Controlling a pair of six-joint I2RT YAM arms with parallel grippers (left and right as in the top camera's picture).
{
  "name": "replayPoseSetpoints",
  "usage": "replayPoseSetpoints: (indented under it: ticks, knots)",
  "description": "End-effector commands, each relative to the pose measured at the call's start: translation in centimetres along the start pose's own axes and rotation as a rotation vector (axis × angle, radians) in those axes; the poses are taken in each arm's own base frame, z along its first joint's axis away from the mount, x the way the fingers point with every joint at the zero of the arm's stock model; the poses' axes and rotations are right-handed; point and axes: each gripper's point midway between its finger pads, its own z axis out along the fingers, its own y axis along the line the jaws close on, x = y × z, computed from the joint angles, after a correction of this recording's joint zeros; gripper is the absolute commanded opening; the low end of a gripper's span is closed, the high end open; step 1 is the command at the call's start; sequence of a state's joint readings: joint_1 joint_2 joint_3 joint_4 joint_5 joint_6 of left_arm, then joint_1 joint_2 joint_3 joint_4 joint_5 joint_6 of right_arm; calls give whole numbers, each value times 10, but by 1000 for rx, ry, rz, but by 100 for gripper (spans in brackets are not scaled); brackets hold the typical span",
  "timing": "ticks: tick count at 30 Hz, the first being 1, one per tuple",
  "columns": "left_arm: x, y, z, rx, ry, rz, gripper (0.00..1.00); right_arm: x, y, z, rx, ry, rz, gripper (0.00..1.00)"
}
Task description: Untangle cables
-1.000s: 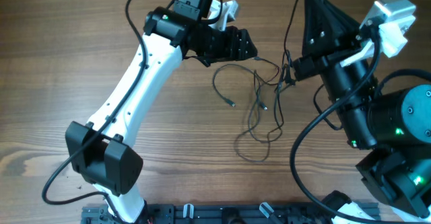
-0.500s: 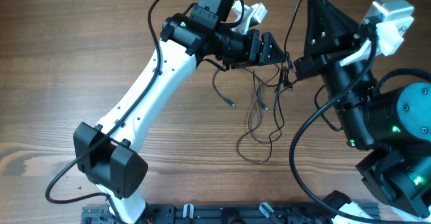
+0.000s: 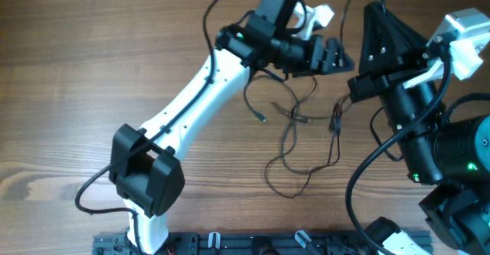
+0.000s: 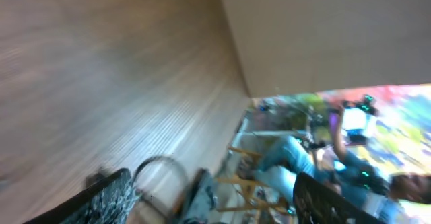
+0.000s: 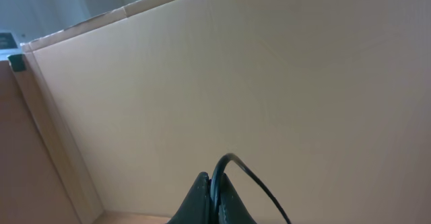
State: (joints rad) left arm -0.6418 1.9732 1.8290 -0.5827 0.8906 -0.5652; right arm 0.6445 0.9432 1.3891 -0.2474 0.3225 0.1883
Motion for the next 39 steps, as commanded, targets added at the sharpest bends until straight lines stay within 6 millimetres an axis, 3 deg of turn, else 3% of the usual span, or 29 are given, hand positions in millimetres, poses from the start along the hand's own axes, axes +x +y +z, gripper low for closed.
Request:
replayPoseSetpoints:
  ticks: [1, 3, 6, 7, 11, 12, 13, 14, 15, 16, 19, 21, 23, 24, 25, 27, 29, 33, 35, 39]
  knots:
    - [8, -12, 4, 69, 53, -44, 75, -3, -1, -2, 2, -10, -3, 4]
    - [4, 6, 3, -19, 17, -56, 72, -3, -1, -2, 2, -10, -4, 4]
    - [-5, 75, -18, -346, -89, -131, 71, -5, -6, -4, 24, -18, -2, 4]
    - [-4, 119, -50, -554, -122, -167, 70, -11, -9, -7, 40, -35, 2, 4]
    - [11, 187, -131, -860, -124, -285, 68, -35, -13, -17, 56, -120, -23, 4]
    - [18, 205, -159, -945, -124, -337, 67, -46, -15, -21, 73, -163, -30, 4]
    - [22, 217, -179, -1003, -132, -378, 66, -56, -18, -24, 91, -200, -31, 4]
    - [30, 232, -209, -1049, -141, -452, 65, -82, -23, -31, 127, -307, -24, 4]
    - [33, 238, -223, -1051, -150, -495, 65, -97, -25, -36, 141, -369, -19, 4]
    - [34, 242, -230, -1044, -155, -520, 65, -107, -26, -39, 154, -417, -13, 4]
    - [35, 246, -242, -986, -165, -558, 64, -164, -28, -64, 202, -705, -21, 4]
    - [31, 241, -237, -913, -156, -542, 64, -182, -27, -74, 250, -842, -65, 4]
    - [21, 219, -212, -728, -126, -468, 63, -172, -23, -55, 282, -816, -142, 4]
    - [15, 198, -193, -578, -97, -401, 64, -158, -20, -36, 294, -744, -210, 4]
    - [8, 161, -172, -351, -61, -307, 64, -149, -19, -26, 299, -705, -236, 4]
    - [5, 96, -149, -2, -9, -180, 64, -139, -20, -15, 310, -665, -249, 4]
    - [13, 69, -130, 101, 45, -147, 65, -135, -21, -10, 322, -651, -249, 4]
    - [38, 59, -77, -9, 155, 5, 69, -127, -25, -4, 348, -613, -255, 4]
    - [51, 63, -47, -121, 209, 201, 70, -122, -26, -1, 353, -590, -265, 4]
    - [65, 85, -11, -426, 300, 543, 71, -117, -26, 3, 351, -564, -279, 4]
